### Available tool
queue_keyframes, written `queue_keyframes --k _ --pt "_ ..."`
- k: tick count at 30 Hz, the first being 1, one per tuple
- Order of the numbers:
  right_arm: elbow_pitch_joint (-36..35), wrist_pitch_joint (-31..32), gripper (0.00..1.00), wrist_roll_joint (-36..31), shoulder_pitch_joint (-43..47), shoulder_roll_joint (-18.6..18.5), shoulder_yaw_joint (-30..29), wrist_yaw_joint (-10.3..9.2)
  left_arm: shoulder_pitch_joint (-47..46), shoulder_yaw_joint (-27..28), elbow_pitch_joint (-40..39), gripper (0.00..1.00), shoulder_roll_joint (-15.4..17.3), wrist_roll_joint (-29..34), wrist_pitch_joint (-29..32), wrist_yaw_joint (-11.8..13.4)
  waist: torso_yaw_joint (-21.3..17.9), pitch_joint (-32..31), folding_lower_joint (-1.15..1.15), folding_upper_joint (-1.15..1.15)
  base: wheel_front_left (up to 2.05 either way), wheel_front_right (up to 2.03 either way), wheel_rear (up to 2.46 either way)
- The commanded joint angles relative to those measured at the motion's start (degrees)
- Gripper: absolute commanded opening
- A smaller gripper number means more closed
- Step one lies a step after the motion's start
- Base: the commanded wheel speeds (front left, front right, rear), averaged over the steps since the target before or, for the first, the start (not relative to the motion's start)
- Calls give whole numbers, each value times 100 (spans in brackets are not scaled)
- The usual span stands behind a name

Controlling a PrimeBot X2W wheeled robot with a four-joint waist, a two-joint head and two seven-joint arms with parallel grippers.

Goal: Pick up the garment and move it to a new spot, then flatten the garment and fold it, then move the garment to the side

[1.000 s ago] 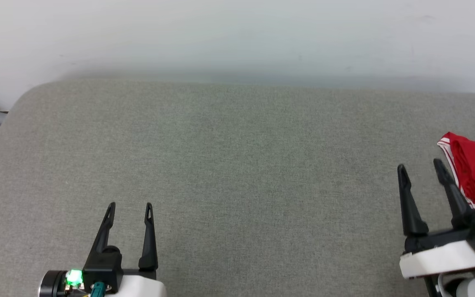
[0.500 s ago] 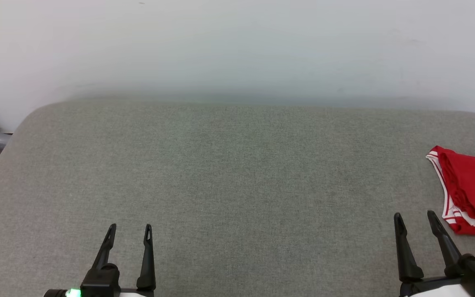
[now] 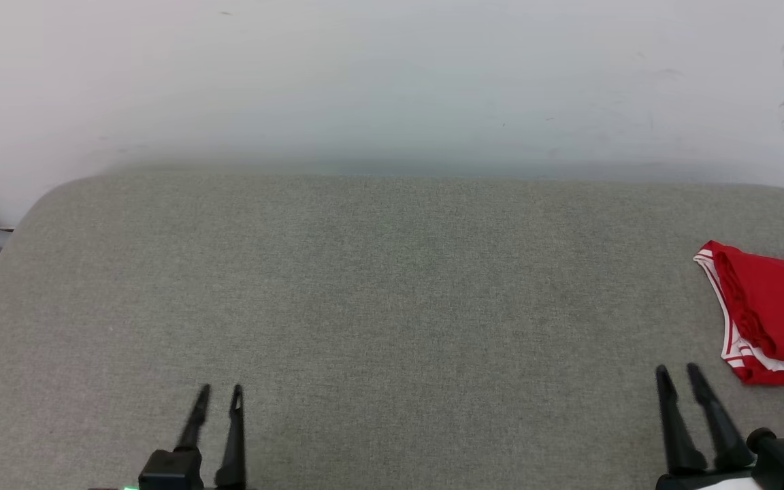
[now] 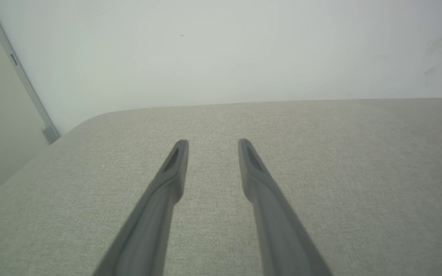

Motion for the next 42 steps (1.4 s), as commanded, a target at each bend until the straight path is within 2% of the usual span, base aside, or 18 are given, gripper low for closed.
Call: queue_keyframes --k 1,3,23,42 --pt "53 4 0 0 5 0 2 0 11 -12 58 0 -11 -4 5 0 0 0 0 0 0 0 0" --pt "127 18 0 78 8 0 14 0 22 -19 134 0 -31 -92 18 -11 -2 1 0 0 0 0 0" --pt "422 458 0 2352 -385 -92 40 -1 -371 215 405 0 -41 -2431 513 -307 -26 21 0 0 0 0 0" --pt "649 822 0 4035 -680 -129 20 -2 -659 415 586 0 -68 -4179 904 -533 -48 40 0 0 0 0 0"
